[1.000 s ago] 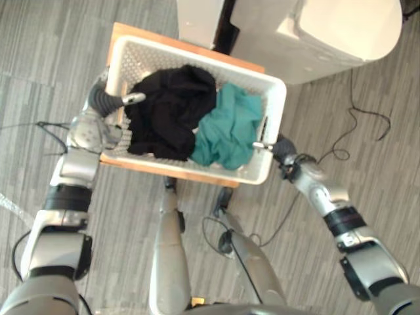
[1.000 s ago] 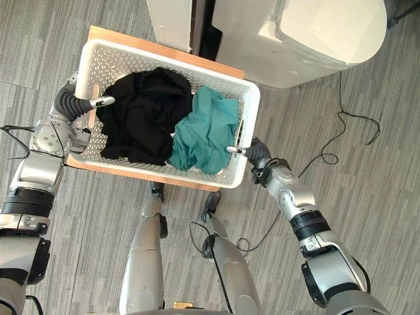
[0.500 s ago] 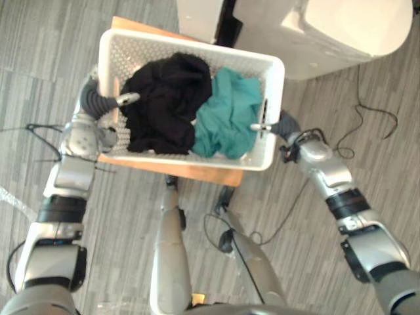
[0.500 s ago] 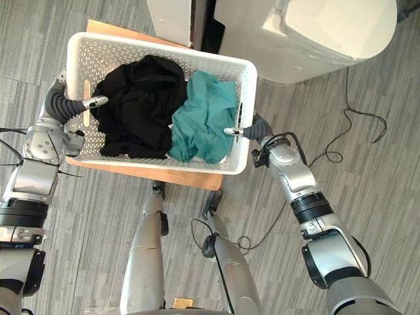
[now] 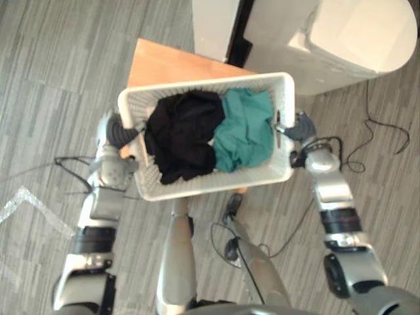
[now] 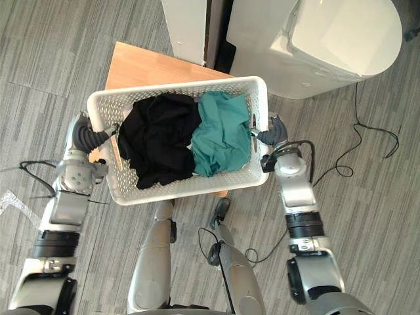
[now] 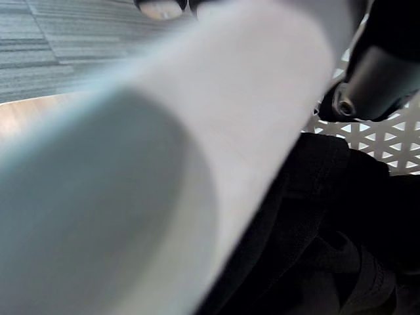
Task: Pick up the laundry basket with both hands and put the clothes into the washing machine.
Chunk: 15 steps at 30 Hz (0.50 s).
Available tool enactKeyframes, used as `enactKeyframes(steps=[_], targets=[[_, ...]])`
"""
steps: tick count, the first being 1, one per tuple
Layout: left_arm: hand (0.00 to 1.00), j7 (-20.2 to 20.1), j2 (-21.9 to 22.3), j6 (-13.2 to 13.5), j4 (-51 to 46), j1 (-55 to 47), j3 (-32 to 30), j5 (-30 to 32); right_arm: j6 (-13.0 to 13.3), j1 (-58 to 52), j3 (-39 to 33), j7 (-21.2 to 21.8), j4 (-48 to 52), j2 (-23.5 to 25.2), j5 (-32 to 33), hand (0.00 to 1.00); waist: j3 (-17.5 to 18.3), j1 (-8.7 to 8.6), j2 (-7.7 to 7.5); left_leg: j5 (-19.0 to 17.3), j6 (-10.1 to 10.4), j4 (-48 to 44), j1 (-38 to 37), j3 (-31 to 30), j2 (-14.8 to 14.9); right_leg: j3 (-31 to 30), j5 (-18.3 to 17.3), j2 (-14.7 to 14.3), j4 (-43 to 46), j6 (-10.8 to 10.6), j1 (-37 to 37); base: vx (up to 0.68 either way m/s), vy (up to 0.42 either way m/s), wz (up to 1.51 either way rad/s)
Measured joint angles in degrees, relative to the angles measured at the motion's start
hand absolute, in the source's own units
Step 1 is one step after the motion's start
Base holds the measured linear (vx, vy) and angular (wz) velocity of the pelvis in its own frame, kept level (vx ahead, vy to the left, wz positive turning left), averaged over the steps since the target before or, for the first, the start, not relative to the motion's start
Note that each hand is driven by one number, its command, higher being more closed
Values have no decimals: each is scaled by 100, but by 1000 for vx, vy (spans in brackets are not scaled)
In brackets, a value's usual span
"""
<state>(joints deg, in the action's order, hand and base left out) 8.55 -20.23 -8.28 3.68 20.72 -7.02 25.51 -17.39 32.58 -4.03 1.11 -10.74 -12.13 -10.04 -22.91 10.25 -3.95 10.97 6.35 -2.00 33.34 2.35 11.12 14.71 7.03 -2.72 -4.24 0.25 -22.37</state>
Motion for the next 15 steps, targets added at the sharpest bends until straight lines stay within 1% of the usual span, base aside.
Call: enactKeyframes(steps=[2,3,5,6,7,9,11,12,15], targets=[[100,112,331,-43,-139,-56,-33,-2,-73,-70,-83,-104,90,135,-371,100,-45,6,68,2,-1,33,-94,-60,-41,61,-21,26,13,23,97,110,31,18],[100,217,442,-44,-160,-80,-45,-12,-124,-70,-83,-174,96,234,-576,100,-45,9,68,27,-28,102,-162,-69,-70,80,-39,42,16,36,134,128,34,16],[100,375,594,-67,-176,-106,-71,-92,-159,-70,-84,-262,96,360,-734,100,-47,-1,72,42,-32,165,-248,-71,-111,88,-59,74,17,46,188,117,33,8],[100,539,775,-76,-236,-150,-100,-305,-171,-90,-84,-386,96,481,-820,100,-47,-5,72,41,-32,178,-325,-72,-149,84,-83,113,35,39,253,115,43,4],[100,591,816,-82,-277,-176,-112,-368,-178,-92,-85,-432,96,524,-833,100,-48,-9,72,40,-32,187,-364,-77,-164,84,-97,132,51,31,279,110,47,4],[100,825,940,-82,-336,-237,-116,-729,-175,-96,-78,-631,102,635,-776,100,-50,-14,75,32,-39,214,-532,-107,-214,67,-213,209,224,1,331,76,39,-2],[100,1023,1010,-80,-339,-312,-118,-992,-169,-100,-56,-775,130,745,-603,100,-53,-39,79,-13,-97,221,-683,-114,-256,43,-302,268,330,-38,421,75,48,-2],[100,1079,1057,-69,-346,-394,-118,-1153,-152,-104,-35,-871,133,781,-488,100,-53,-116,79,-45,-111,220,-773,-106,-279,31,-335,299,402,-40,463,44,43,3],[100,1157,1257,-22,-392,-649,-65,-1405,-108,-215,8,-1023,133,777,-336,100,-53,-206,79,-130,-172,220,-1015,-30,-357,-58,-467,399,632,-84,563,18,50,-5]])
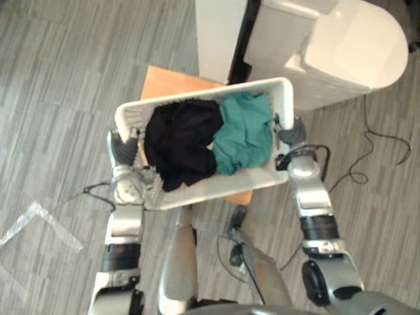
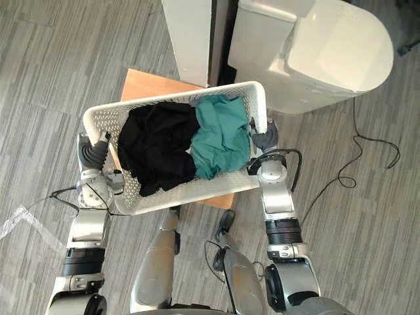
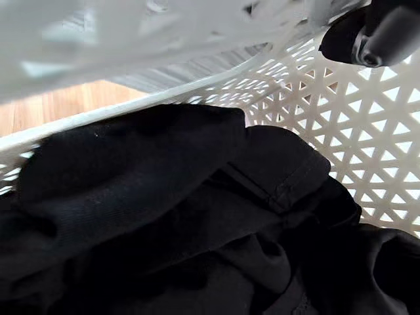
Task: Pick up the laundry basket with both hands and put the clothes into the washing machine.
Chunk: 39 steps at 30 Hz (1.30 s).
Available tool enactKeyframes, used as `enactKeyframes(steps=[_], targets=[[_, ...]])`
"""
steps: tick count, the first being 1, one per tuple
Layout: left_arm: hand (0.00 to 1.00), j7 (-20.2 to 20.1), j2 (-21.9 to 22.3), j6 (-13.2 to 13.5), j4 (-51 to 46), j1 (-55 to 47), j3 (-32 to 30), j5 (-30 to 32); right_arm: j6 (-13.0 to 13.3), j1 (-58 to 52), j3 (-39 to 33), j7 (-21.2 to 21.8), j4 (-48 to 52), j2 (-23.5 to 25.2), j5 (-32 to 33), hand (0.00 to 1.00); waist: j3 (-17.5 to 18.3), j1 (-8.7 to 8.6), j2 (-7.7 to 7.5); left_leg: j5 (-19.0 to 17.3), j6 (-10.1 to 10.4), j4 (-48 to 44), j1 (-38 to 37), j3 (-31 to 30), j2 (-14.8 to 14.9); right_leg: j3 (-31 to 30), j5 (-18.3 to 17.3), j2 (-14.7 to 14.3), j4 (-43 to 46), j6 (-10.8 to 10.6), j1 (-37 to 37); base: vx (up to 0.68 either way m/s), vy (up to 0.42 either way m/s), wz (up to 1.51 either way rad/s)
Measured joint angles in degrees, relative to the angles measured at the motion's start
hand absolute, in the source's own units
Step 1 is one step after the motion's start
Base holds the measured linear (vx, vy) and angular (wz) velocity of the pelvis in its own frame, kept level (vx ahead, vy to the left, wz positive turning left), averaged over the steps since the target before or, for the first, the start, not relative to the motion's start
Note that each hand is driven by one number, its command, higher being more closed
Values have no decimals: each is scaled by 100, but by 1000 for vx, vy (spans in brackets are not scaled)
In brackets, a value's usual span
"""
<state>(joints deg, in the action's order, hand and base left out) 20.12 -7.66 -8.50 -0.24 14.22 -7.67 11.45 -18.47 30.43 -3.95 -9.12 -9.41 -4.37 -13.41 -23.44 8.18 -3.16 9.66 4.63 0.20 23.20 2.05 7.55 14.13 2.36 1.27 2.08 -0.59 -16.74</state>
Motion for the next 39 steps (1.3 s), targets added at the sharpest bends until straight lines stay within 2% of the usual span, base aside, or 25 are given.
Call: enactKeyframes(steps=[7,9,12,13,14,16,18,21,22,23,24,25,26,27,28,29,31,32,33,34,35,36,37,38,39], targets=[[100,-17,-175,35,-7,-355,336,-195,17,-731,168,-74,-7,-120,558,100,23,-158,4,-123,-6,169,-680,230,-51,-192,-89,101,22,-66,488,3,26,-11],[100,-33,-174,40,-6,-506,445,-257,24,-971,169,-74,-7,-125,719,100,157,-282,5,-118,-1,248,-809,244,-54,-195,-128,101,24,-67,576,16,-1,0],[100,-167,-50,49,-7,-729,492,-445,90,-1325,168,-72,-7,-170,902,100,377,-355,19,-83,-18,366,-1033,261,-77,-163,-206,111,51,-80,728,112,-9,2],[100,-232,75,65,-7,-860,492,-523,122,-1501,161,-72,-4,-176,933,100,451,-452,44,-83,-18,395,-1220,228,-115,-117,-337,160,175,-97,872,138,-5,12],[100,-262,134,82,-7,-916,505,-552,140,-1587,149,-71,0,-189,935,100,527,-461,64,-84,-19,396,-1263,219,-136,-113,-406,184,245,-111,889,135,-15,23],[100,-320,382,121,-7,-1056,583,-612,206,-1932,39,-61,221,-256,947,100,775,-543,209,-81,-20,405,-1341,4,-220,37,-610,266,468,-141,957,112,-9,39],[100,-357,455,177,-7,-1055,610,-625,262,-2033,-51,-52,351,-294,958,100,847,-614,311,-78,-19,373,-1355,-123,-274,178,-794,376,731,-162,935,50,12,41],[100,-364,463,221,-5,-966,666,-628,428,-2214,-179,-60,431,-282,1109,100,862,-678,328,-74,-7,155,-1373,-343,-356,286,-1142,556,1362,-136,810,-20,-21,34],[100,-364,456,221,-5,-967,668,-628,432,-2222,-180,-60,431,-279,1115,100,862,-705,328,-40,45,96,-1368,-393,-379,281,-1169,610,1442,-131,791,-70,-40,16],[100,-378,416,223,-4,-976,681,-629,450,-2287,-185,-56,477,-260,1130,100,947,-736,270,-142,291,-93,-1328,-583,-452,229,-1189,773,1444,-96,743,-35,0,-17],[100,-381,417,249,-5,-997,671,-637,451,-2323,-181,-42,567,-229,1176,100,955,-724,285,-736,211,-905,-1174,-699,-428,97,-1137,792,1462,-84,723,-14,37,-61],[100,-394,416,333,-13,-1108,647,-644,458,-2432,-162,-24,706,-219,1188,100,990,-739,344,-1358,316,-1979,-1088,-846,-307,-157,-1049,716,1512,-77,715,16,32,-90],[100,-418,421,362,-20,-1186,645,-651,462,-2506,-160,-1,749,-226,1205,100,1040,-737,428,-1554,489,-2262,-1154,-1004,-208,-297,-975,620,1499,-36,692,-15,115,-146],[100,-511,476,454,-80,-1383,626,-679,463,-2666,-163,54,866,-235,1248,100,1144,-753,597,-2044,673,-2413,-1413,-1396,-47,-661,-859,379,1475,-76,605,-65,178,-149],[100,-541,495,483,-94,-1435,631,-679,468,-2704,-178,61,875,-239,1282,100,1189,-784,669,-2304,630,-2422,-1487,-1502,-57,-873,-783,272,1494,-112,495,-101,228,-152],[100,-574,506,487,-94,-1443,629,-678,468,-2721,-185,63,876,-237,1282,100,1211,-820,686,-2434,546,-2408,-1524,-1505,-53,-1025,-715,224,1505,-143,401,-156,246,-115],[100,-654,518,487,-61,-1428,598,-673,468,-2821,-216,65,916,-218,1283,100,1270,-966,637,-2742,160,-2157,-1636,-1108,-131,-1604,-393,197,1433,-325,82,-207,275,-134],[100,-672,516,487,9,-1425,594,-673,464,-2895,-255,65,931,-163,1283,100,1263,-965,533,-2743,142,-2116,-1690,-827,-251,-1875,-167,258,1312,-384,21,-248,280,-164],[100,-705,543,485,120,-1445,603,-660,459,-3075,-298,81,1059,-143,1280,100,1271,-982,514,-2714,-36,-2183,-1727,-486,-369,-2049,222,319,1049,-392,31,-374,339,-165],[100,-749,536,490,155,-1444,599,-611,463,-3237,-304,100,1194,-130,1281,100,1276,-1030,528,-2671,-278,-2256,-1674,-152,-406,-2031,840,316,651,-297,10,-386,307,-147],[100,-755,557,500,164,-1439,595,-599,463,-3258,-304,110,1217,-98,1280,100,1276,-1017,553,-2594,-404,-2226,-1633,26,-334,-1994,1128,313,363,-225,66,-360,227,-145],[100,-760,563,521,296,-1359,561,-549,458,-3277,-322,110,1252,-37,1277,100,1247,-1012,565,-2512,-515,-2232,-1571,461,-267,-1215,517,422,1340,34,-161,-241,99,-113],[100,-768,567,508,358,-1352,522,-536,454,-3299,-322,110,1252,5,1275,100,1244,-1011,571,-2466,-574,-2217,-1604,606,-248,-811,56,533,2002,170,-212,-339,148,-124],[100,-789,584,498,380,-1419,447,-522,454,-3343,-311,153,1249,66,1261,100,1247,-999,577,-2363,-628,-2119,-1763,848,-223,-164,-613,823,3102,332,-107,-336,143,-112],[100,-827,601,501,345,-1504,349,-523,456,-3346,-266,189,1245,76,1225,100,1257,-922,603,-2226,-646,-1963,-1875,1117,-169,241,-954,1086,3686,396,192,-317,99,-110]])
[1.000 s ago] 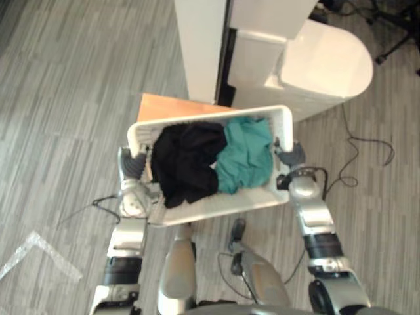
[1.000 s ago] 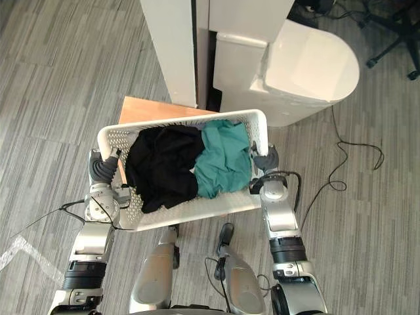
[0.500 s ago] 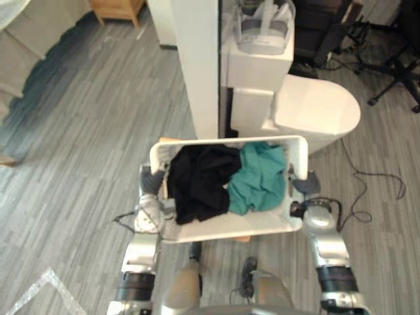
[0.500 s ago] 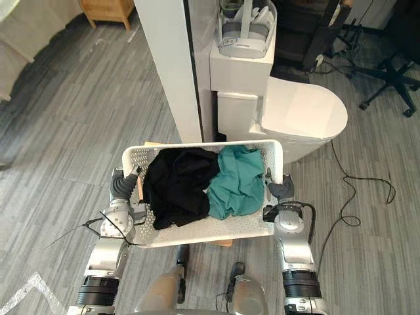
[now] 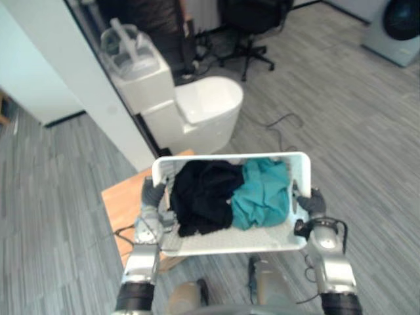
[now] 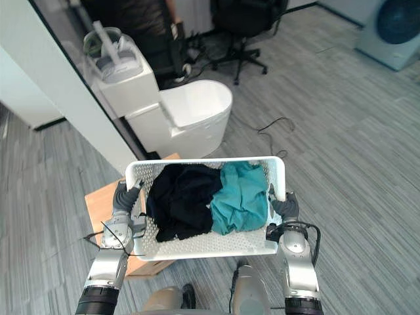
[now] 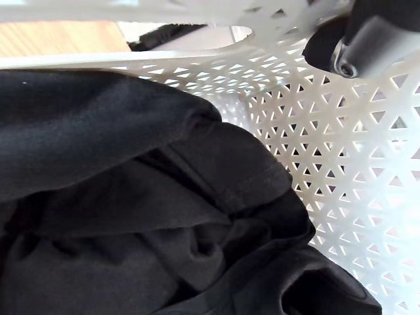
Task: Pick up the laundry basket with both hands and put the clothes into the washing machine.
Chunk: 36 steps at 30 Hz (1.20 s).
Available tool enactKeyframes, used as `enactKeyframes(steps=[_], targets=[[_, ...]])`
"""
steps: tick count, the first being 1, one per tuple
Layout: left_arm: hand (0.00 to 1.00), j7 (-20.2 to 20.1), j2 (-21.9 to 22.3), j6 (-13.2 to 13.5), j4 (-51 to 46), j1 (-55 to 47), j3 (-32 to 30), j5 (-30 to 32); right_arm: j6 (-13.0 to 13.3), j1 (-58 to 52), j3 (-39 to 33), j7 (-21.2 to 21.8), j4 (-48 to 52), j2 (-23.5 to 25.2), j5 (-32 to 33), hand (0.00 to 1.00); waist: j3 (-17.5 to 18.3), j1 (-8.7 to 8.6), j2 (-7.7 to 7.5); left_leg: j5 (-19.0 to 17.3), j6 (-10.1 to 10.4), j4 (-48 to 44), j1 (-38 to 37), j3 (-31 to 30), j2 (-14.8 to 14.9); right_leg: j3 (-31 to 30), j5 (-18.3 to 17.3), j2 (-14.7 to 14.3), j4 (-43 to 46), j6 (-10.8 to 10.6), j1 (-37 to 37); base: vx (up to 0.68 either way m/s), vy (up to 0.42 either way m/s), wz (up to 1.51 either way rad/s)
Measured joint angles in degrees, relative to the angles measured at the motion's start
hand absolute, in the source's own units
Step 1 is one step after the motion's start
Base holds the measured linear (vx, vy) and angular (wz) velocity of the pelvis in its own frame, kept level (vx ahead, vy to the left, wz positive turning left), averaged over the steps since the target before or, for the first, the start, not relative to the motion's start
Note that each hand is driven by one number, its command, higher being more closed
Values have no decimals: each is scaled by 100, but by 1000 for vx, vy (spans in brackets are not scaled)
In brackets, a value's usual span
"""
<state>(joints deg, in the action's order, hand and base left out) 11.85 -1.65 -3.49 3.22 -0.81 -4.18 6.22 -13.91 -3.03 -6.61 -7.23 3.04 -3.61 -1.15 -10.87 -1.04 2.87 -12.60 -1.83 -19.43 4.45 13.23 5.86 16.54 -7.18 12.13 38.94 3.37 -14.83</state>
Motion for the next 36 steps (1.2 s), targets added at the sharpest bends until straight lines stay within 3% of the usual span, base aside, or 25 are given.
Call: enactKeyframes(steps=[1,2,5,7,8,9,10,11,12,13,14,15,16,17,19,21,24,25,26,27,28,31,36], targets=[[100,-30,13,0,-30,-35,-11,0,0,0,25,5,0,0,-3,100,18,37,20,48,5,38,-6,110,35,112,-78,90,116,-4,132,-270,-6,-128],[100,-61,46,1,-134,-93,-129,-2,2,17,117,5,-5,9,-6,100,45,216,36,191,15,146,-7,447,170,428,-265,387,280,-58,558,-299,-88,-139],[100,-62,35,0,-377,-363,-488,-16,23,305,399,6,-420,69,-8,100,347,587,-114,636,180,518,189,1188,425,936,-283,1223,136,-173,1312,-281,-206,-146],[100,-28,-11,-3,-425,-417,-575,-42,49,495,519,-18,-656,100,-11,100,558,699,-307,849,337,428,580,1502,580,903,623,1459,-551,-182,1571,-265,-387,-116],[100,-24,-8,-12,-459,-436,-584,-74,48,571,588,-24,-690,66,-23,100,603,790,-294,1002,433,354,789,1666,762,702,298,1133,-1175,-881,1557,-258,-474,-115],[100,-9,153,-17,-461,-511,-518,-80,45,569,587,-28,-733,-53,-97,100,649,843,-215,1187,534,463,770,1859,978,627,102,884,-1640,-1168,1572,-276,-545,-124],[100,23,217,-20,-461,-561,-492,-84,45,563,588,-29,-755,-143,-123,100,668,817,-187,1314,551,522,708,2014,1129,570,14,736,-1862,-1302,1603,-185,-420,-103],[100,43,246,-25,-461,-585,-450,-89,46,558,588,-27,-778,-206,-122,100,684,801,-161,1385,570,589,646,2090,1222,517,-12,640,-1912,-1338,1607,-167,-414,-102],[100,67,334,-50,-468,-594,-304,-95,48,531,589,-26,-833,-358,-119,100,704,683,-17,1680,607,849,422,2287,1539,321,32,462,-1144,-1276,1117,-152,-310,-98],[100,67,403,-51,-465,-586,-282,-98,67,528,590,-25,-838,-396,-113,100,677,643,56,1790,625,910,302,2362,1760,176,-248,383,-833,-1307,778,-171,-366,-112],[100,66,314,-44,-473,-604,-287,-115,102,480,604,-27,-835,-300,-112,100,722,642,-72,1923,685,965,171,2371,1799,122,-201,190,-1816,-1232,815,-117,-382,-118],[100,76,201,-34,-452,-592,-293,-174,148,479,601,-33,-841,-214,-103,100,716,551,-231,1831,593,777,106,1886,1932,36,-205,-22,-2313,-983,949,-85,-371,-106],[100,85,274,-33,-463,-599,-244,-203,166,466,563,-53,-838,-249,-101,100,713,483,-192,1490,687,740,179,1324,1868,-54,-139,-125,-2384,-879,959,-54,-234,-117],[100,94,313,-25,-500,-575,-142,-204,184,468,454,-83,-839,-345,-62,100,707,504,-159,1098,810,708,166,218,1440,-310,-60,-230,-2522,-801,940,-33,-62,-96],[100,150,292,-4,-516,-522,14,-208,242,411,417,-168,-839,-406,91,100,699,462,-129,648,616,720,-2,-592,1220,-628,-8,-424,-2565,-748,917,-8,-50,-110],[100,210,302,1,-524,-538,50,-223,320,401,419,-178,-832,-406,167,100,684,496,-141,329,648,604,-233,-1191,1038,-1262,77,-567,-2525,-764,760,-21,-16,-148],[100,203,314,1,-669,-571,99,-228,368,375,417,-184,-813,-419,257,100,688,477,27,-280,678,466,-489,-1237,884,-2020,401,-666,-2727,-958,587,-64,136,-133],[100,203,305,1,-725,-569,98,-227,384,376,417,-183,-802,-414,284,100,689,463,70,-454,794,479,-526,-1176,862,-2165,492,-680,-2816,-1012,547,-108,274,-124],[100,207,220,-1,-759,-557,97,-226,394,351,417,-185,-800,-324,284,100,681,447,8,-490,932,408,-523,-939,724,-2395,721,-584,-3048,-1081,521,-110,279,-101],[100,213,143,-7,-759,-560,97,-226,394,276,415,-185,-744,-251,283,100,696,427,-25,-503,903,406,-530,-744,606,-2432,994,-491,-3353,-1056,548,-103,270,-87],[100,215,112,-6,-763,-560,94,-226,393,221,413,-188,-680,-211,283,100,699,425,-33,-508,889,407,-528,-664,564,-2399,1051,-456,-3452,-1005,554,-67,232,-57],[100,199,69,-18,-763,-559,131,-206,396,-171,374,-256,-340,-60,283,100,712,291,-47,-489,858,414,-532,-708,383,-2201,1101,-295,-3716,-1091,763,18,148,6],[100,192,70,-33,-763,-552,283,-203,397,-356,221,-259,-161,-8,279,100,735,301,-14,-274,861,723,-657,-926,399,-1993,1099,-306,-3726,-1091,873,63,3,21]])
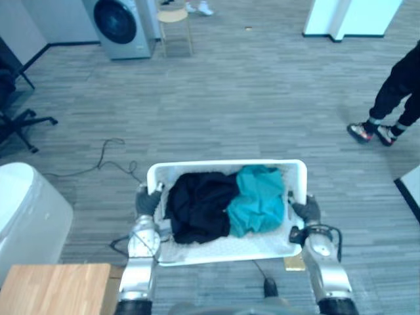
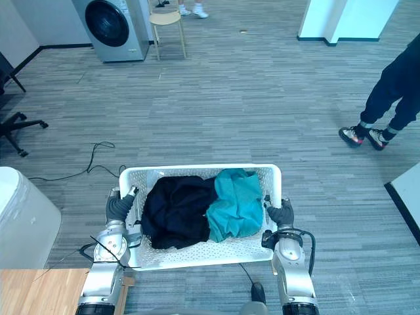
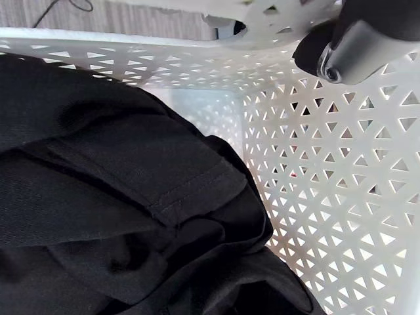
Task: Pick up the laundry basket with both hands and put the clothes into the washing machine.
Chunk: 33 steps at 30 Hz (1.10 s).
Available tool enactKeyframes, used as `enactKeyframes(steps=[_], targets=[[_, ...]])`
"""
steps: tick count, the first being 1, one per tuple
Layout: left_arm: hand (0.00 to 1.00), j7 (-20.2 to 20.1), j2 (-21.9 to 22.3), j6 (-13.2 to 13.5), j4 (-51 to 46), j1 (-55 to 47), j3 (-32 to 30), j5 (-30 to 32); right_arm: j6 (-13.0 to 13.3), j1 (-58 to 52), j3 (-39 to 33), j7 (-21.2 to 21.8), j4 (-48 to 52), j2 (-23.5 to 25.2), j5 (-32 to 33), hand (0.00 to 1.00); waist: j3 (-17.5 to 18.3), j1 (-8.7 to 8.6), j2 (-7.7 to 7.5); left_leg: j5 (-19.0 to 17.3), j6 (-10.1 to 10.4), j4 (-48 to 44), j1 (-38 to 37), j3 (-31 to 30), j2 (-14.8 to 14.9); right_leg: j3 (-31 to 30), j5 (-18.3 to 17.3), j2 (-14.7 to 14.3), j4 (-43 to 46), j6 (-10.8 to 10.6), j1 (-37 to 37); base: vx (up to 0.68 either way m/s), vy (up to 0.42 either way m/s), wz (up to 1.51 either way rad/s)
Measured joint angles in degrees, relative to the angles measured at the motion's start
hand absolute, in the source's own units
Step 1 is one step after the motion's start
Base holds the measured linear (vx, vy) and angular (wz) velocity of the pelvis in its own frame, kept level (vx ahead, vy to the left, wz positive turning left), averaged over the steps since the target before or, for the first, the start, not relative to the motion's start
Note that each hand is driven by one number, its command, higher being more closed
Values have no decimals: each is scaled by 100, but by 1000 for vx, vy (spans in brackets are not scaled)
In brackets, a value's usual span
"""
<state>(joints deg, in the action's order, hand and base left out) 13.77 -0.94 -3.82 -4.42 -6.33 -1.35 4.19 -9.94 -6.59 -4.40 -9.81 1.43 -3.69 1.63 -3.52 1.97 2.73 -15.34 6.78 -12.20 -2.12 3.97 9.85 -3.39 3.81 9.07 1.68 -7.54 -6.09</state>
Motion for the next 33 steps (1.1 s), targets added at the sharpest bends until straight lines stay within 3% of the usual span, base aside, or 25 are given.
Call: enactKeyframes(steps=[2,4,6,7,8,9,10,11,12,13,14,15,17,18,19,20,21,22,23,25,27,30,31,32,33], targets=[[100,6,-4,-1,0,13,58,0,1,-24,-27,-10,34,2,0,100,1,-3,2,29,-5,-74,15,-94,24,91,-67,-6,20,-5,75,33,-19,25],[100,11,-10,-12,0,13,60,-2,0,-59,-25,-31,74,37,0,100,-12,7,-6,18,-9,-549,104,-178,105,174,-398,-41,282,10,136,41,-50,30],[100,9,-9,-19,-29,-10,54,-4,-4,-341,2,-84,447,71,1,100,-76,54,55,22,-76,-1959,592,-378,285,230,-812,-200,718,113,270,45,-144,31],[100,35,-1,-11,-119,-118,40,-41,-10,-466,65,-144,743,59,-2,100,-145,66,196,223,-594,-3102,977,-552,457,284,-1099,-394,981,197,403,10,-163,0],[100,39,23,-6,-225,-239,-2,-96,-10,-504,118,-155,849,58,-2,100,-148,66,237,609,-939,-3721,1199,-587,538,249,-1258,-490,1022,272,486,33,-144,-23],[100,56,102,42,-286,-403,-82,-131,-9,-513,190,-166,911,55,-4,100,-99,55,275,1145,-932,-3992,1468,-601,562,98,-1343,-560,633,309,677,139,-147,-32],[100,73,205,120,-376,-397,-104,-132,10,-433,177,-247,1088,27,-25,100,30,109,436,1100,-904,-4132,1781,-630,805,140,-1584,-945,1611,573,439,212,-167,-18],[100,55,131,181,-499,-284,-95,-128,78,-422,167,-310,1176,72,-21,100,-53,112,301,692,-789,-4279,1921,-574,695,208,-1794,-908,2297,786,284,330,-245,30],[100,38,-73,300,-536,-86,-97,-133,172,-213,154,-347,1168,63,10,100,-177,16,77,-31,-562,-4166,2070,-411,323,101,-2445,-781,1912,726,601,227,-205,59],[100,42,-22,240,-435,3,-124,-157,172,-23,85,-366,1073,-2,7,100,-277,-57,195,-229,-525,-3949,2108,-529,187,13,-2454,-858,1877,880,664,177,-82,56],[100,43,92,147,-369,55,-152,-204,167,314,74,-373,722,-83,3,100,-399,-79,96,-500,-613,-3694,2360,-420,-284,-2,-2501,-662,1842,831,658,145,57,15],[100,88,137,122,-377,54,-155,-201,159,425,84,-367,523,-87,4,100,-429,22,25,-456,-543,-3243,2669,-279,-476,-27,-2521,-498,1667,811,707,137,93,-18],[100,133,138,46,-390,16,-161,-195,158,400,108,-352,447,-74,6,100,-433,210,43,-317,-393,-2351,2769,-94,-496,-196,-2650,-376,1507,659,868,406,175,-53],[100,133,155,23,-395,-149,-164,-192,136,312,124,-286,395,9,1,100,-364,247,-9,10,-542,-2296,2524,115,-642,-327,-2809,-212,1632,518,1084,462,213,-60],[100,139,143,23,-395,-236,-178,-192,132,242,156,-244,382,38,-1,100,-311,242,-99,17,-687,-2324,2449,184,-735,-426,-2876,-102,2082,481,967,572,203,-39],[100,132,140,16,-393,-288,-181,-177,134,144,188,-235,374,69,-4,100,-253,200,-188,-243,-946,-2513,2371,302,-878,-568,-2726,-7,3547,90,373,575,189,-16],[100,124,56,-35,-388,-280,-182,-164,134,162,183,-236,236,144,-4,100,-338,179,-312,-452,-1012,-2605,2083,448,-985,-846,-2158,22,5051,-807,-155,700,235,-10],[100,123,-9,-78,-373,-278,-173,-132,132,174,174,-234,117,211,-4,100,-387,173,-388,-537,-1044,-2589,1850,464,-1062,-922,-1784,2,5719,-830,-346,609,179,3],[100,123,-50,-186,-318,-291,-150,-112,114,159,108,-223,-87,350,-8,100,-436,55,-460,-713,-1155,-2432,1300,410,-1165,-758,-1541,-11,6774,-792,-563,636,126,10],[100,138,-32,-232,-243,-305,-149,-64,83,158,116,-218,-133,360,-78,100,-505,26,-332,-772,-1206,-1791,352,338,-1155,-54,-1695,9,7394,-180,-903,642,86,-3],[100,163,-45,-191,-376,-243,-151,-57,85,164,143,-221,110,339,-150,100,-460,-63,-46,-709,-1094,-766,-615,245,-933,893,-2046,-67,6593,400,-1526,772,57,-4],[100,157,-53,-123,-470,-61,-153,-60,128,193,97,-238,382,305,-151,100,-466,-218,-3,-698,-759,-357,-1131,80,-716,1179,-1944,-287,4550,593,-2019,639,-46,30],[100,160,-62,-75,-450,31,-157,-64,144,244,95,-252,409,269,-150,100,-454,-300,-24,-826,-478,-326,-1376,73,-557,1090,-1286,-527,2782,701,-2125,736,-133,36],[100,160,-68,-72,-428,58,-158,-64,154,243,95,-255,409,260,-150,100,-414,-308,-95,-865,-398,-321,-1487,67,-526,997,-752,-616,2130,708,-2113,762,-152,42],[100,172,-27,-73,-345,68,-154,-59,158,207,101,-268,405,229,-151,100,-396,-395,-49,-918,-303,-368,-1670,-45,-414,902,374,-777,1821,740,-1954,748,-114,8]])
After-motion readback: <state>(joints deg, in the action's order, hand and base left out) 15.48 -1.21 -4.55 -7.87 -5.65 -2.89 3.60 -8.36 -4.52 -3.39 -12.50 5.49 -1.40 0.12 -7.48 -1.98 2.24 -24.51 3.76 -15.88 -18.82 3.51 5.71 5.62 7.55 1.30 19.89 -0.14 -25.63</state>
